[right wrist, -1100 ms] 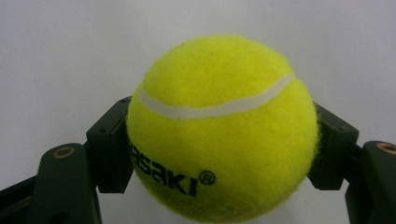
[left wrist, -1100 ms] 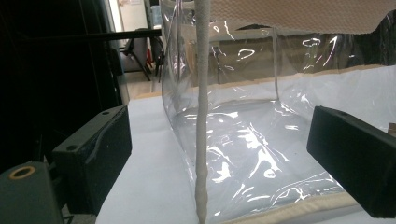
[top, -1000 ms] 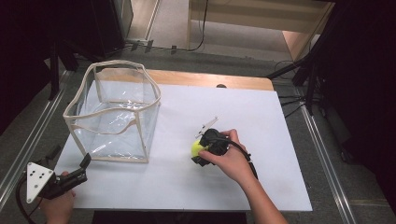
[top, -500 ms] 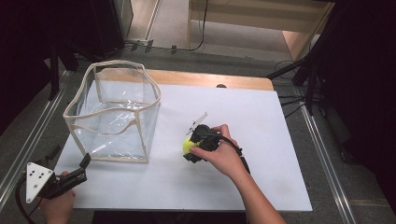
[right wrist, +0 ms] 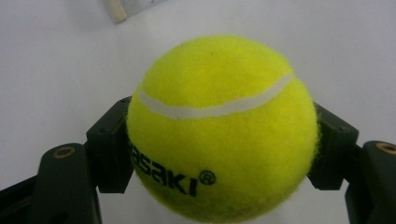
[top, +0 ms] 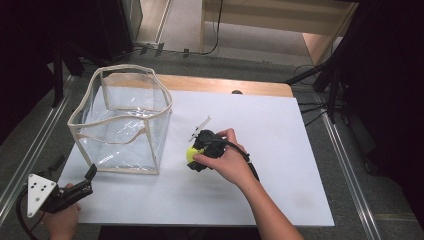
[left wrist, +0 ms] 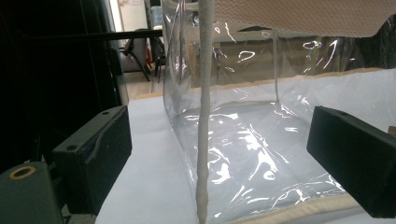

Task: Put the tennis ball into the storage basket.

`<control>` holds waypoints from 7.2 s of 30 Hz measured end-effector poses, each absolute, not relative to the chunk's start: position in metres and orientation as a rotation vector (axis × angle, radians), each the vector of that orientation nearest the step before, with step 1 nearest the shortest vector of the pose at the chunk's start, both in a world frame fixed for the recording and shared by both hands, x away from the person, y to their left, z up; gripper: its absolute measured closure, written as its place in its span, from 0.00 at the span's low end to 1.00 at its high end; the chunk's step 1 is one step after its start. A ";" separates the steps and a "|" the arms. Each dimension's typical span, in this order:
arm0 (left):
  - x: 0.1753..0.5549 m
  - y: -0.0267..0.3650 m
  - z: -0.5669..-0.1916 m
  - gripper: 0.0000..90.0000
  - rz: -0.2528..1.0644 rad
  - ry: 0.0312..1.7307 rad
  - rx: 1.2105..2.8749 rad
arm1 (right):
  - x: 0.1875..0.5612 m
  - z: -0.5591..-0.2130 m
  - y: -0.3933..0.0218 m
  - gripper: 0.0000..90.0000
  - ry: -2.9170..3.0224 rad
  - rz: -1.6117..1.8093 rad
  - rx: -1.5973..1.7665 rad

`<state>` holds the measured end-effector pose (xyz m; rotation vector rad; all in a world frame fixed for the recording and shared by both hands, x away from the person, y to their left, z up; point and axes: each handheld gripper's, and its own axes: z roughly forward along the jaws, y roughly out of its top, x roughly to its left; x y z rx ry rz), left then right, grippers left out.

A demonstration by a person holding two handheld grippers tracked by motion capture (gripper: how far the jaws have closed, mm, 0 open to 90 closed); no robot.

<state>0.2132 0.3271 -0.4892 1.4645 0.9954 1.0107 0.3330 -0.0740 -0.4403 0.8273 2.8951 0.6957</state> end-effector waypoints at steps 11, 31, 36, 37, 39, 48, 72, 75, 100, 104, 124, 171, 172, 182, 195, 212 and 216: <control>0.213 0.327 -0.489 0.08 1.008 0.997 1.459 | 0.336 -0.432 -0.060 0.26 2.920 0.709 0.786; 0.214 0.327 -0.489 0.08 1.007 0.997 1.461 | 0.342 -0.396 -0.046 0.26 2.927 0.757 0.715; 0.214 0.327 -0.489 0.08 1.007 0.997 1.460 | 0.343 -0.387 -0.046 0.26 2.930 0.755 0.715; 0.213 0.327 -0.489 0.08 1.007 0.998 1.465 | 0.344 -0.383 -0.045 0.26 2.932 0.768 0.703; 0.214 0.327 -0.489 0.08 1.008 0.996 1.462 | 0.344 -0.378 -0.045 0.26 2.936 0.770 0.710; 0.214 0.327 -0.489 0.08 1.010 0.997 1.465 | 0.346 -0.365 -0.043 0.26 2.941 0.778 0.688; 0.214 0.327 -0.489 0.08 1.006 0.998 1.468 | 0.359 -0.325 -0.038 0.26 2.928 0.785 0.631; 0.214 0.327 -0.489 0.08 1.006 0.997 1.464 | 0.361 -0.321 -0.036 0.26 2.925 0.788 0.637; 0.215 0.328 -0.489 0.08 1.003 0.999 1.451 | 0.381 -0.298 -0.021 0.26 2.920 0.784 0.629; 0.215 0.328 -0.489 0.08 1.003 0.998 1.451 | 0.384 -0.294 -0.021 0.26 2.913 0.781 0.621; 0.215 0.328 -0.489 0.08 0.996 1.003 1.450 | 0.395 -0.278 -0.012 0.26 2.903 0.766 0.627; 0.215 0.329 -0.489 0.08 0.986 1.008 1.444 | 0.427 -0.288 0.034 0.26 2.929 0.710 0.612; 0.215 0.329 -0.489 0.08 0.986 1.008 1.444 | 0.427 -0.288 0.034 0.26 2.929 0.710 0.612; 0.215 0.328 -0.489 0.08 0.988 1.005 1.444 | 0.438 -0.301 0.030 0.26 2.924 0.676 0.640; 0.216 0.328 -0.489 0.08 0.989 1.005 1.450 | 0.437 -0.313 0.033 0.14 2.898 0.615 0.639; 0.216 0.328 -0.489 0.08 0.996 1.004 1.458 | 0.426 -0.294 0.017 0.11 2.806 0.692 0.655; 0.216 0.328 -0.489 0.08 0.998 1.003 1.464 | 0.423 -0.294 0.010 0.10 2.799 0.698 0.667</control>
